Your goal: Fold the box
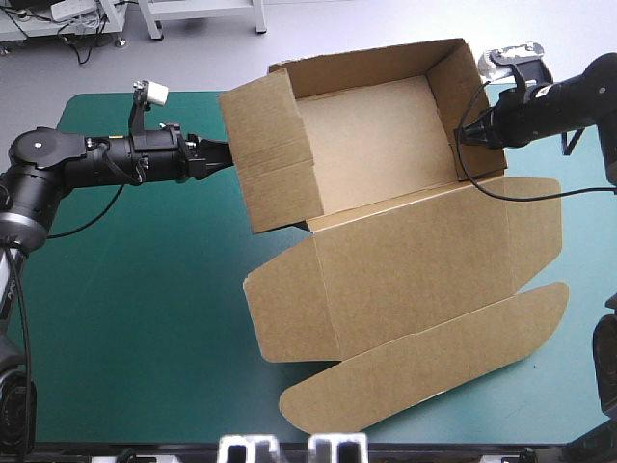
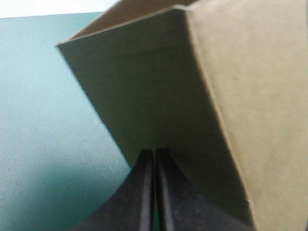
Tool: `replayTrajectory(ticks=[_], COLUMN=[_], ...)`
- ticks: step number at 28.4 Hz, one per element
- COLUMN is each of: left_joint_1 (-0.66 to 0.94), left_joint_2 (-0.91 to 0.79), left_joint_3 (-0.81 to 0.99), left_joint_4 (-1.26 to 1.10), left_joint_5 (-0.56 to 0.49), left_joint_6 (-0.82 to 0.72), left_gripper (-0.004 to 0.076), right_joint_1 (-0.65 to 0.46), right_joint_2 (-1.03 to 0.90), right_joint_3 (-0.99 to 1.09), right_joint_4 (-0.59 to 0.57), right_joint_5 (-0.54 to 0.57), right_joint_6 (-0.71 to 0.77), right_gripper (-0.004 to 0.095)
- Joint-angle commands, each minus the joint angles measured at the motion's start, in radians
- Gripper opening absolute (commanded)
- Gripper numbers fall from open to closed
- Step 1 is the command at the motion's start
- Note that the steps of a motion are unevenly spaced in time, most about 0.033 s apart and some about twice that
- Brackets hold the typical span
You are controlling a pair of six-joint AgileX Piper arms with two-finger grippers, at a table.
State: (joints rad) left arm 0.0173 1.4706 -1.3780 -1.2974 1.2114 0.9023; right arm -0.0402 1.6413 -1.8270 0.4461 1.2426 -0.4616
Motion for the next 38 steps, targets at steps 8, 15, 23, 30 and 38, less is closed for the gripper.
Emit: replayTrajectory(ticks=[8, 15, 23, 30, 38], left_joint_1=[-0.081, -0.080, -0.095, -0.181, -0.302], left_joint_2=[-0.035, -0.033, -0.031, -0.031, 0.000], left_joint_3=[-0.031, -0.031, -0.031, -0.031, -0.031], left_joint_4=[-0.103, -0.098, -0.018, 0.379, 0.504], left_joint_5=[0.031, -0.049, -0.143, -0.358, -0.669], left_joint_6=[0.087, 0.105, 0.039, -0.208, -0.477], left_gripper=[0.0116, 0.0425, 0.0476, 0.0476, 0.0475], right_joint_1=[0.007, 0.114, 0.217, 0.244, 0.244], right_joint_2=[-0.047, -0.032, 0.003, 0.033, 0.050], right_joint_3=[-0.030, -0.030, -0.030, -0.030, -0.030], right_joint_4=[0.026, -0.172, -0.251, -0.246, -0.221], right_joint_5=[-0.095, -0.163, -0.249, -0.295, -0.334], right_joint_6=[0.049, 0.147, 0.228, 0.252, 0.268], right_gripper=[-0.0020, -0.0020, -0.0020, -0.0020, -0.0020])
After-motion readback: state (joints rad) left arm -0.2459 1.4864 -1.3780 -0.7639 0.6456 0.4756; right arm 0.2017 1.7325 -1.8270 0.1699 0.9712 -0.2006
